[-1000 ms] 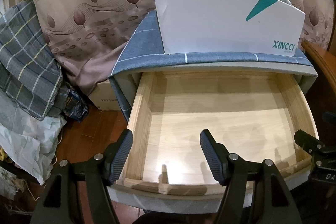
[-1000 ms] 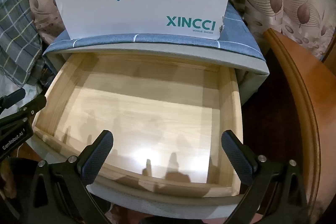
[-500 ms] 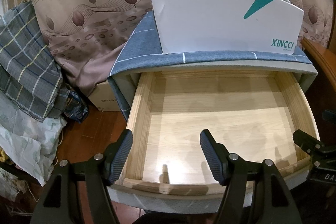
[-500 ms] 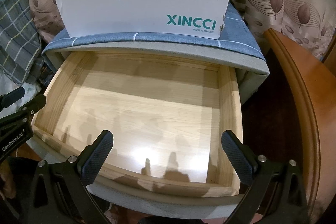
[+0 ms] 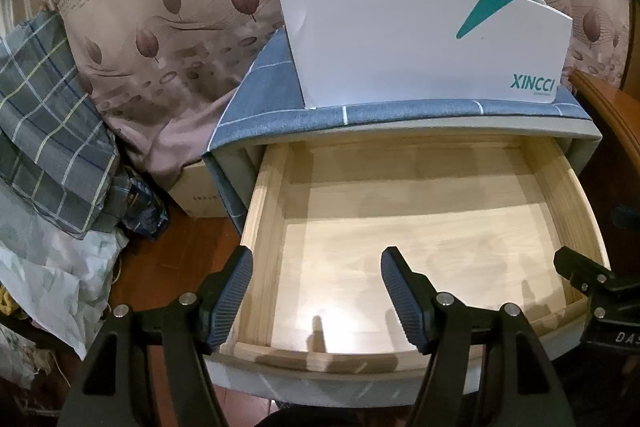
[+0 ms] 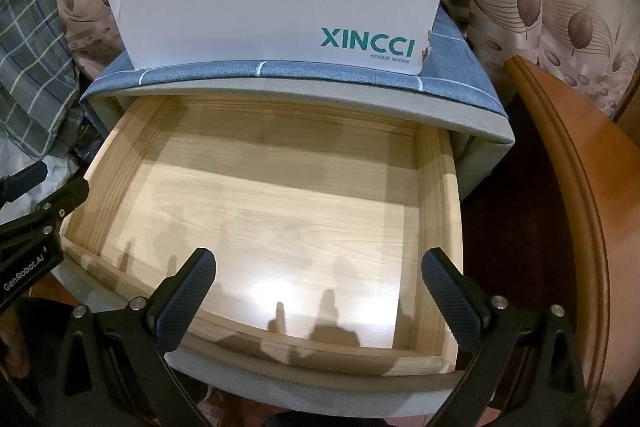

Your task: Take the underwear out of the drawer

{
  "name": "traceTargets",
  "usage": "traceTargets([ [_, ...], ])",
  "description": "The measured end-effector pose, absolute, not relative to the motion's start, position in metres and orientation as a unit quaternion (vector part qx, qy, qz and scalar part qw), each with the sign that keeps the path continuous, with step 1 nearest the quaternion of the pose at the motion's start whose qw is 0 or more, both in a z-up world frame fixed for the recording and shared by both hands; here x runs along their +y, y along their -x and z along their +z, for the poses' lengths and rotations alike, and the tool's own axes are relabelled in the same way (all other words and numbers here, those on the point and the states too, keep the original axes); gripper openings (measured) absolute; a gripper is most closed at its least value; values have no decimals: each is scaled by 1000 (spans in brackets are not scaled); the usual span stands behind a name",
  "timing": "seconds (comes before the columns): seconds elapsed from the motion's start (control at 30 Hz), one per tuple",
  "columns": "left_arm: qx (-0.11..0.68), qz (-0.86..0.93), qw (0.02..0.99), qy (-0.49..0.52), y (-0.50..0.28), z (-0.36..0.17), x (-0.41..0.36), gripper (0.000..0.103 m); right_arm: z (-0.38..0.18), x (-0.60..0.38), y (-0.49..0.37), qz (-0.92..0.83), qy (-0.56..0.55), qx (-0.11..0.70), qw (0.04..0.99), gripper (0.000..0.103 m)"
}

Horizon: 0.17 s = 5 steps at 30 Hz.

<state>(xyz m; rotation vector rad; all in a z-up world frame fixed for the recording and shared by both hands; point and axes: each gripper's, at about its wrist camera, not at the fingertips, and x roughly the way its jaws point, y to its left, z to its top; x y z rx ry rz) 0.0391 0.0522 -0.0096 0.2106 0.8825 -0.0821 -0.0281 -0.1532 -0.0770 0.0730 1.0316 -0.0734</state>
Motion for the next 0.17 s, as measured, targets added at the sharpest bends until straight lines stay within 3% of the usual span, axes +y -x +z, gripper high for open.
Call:
traceTargets([
  [0.17,429,-41,897,-99,-40,-9,52,68,-77,-153,28,-35,-35,493,868,102],
])
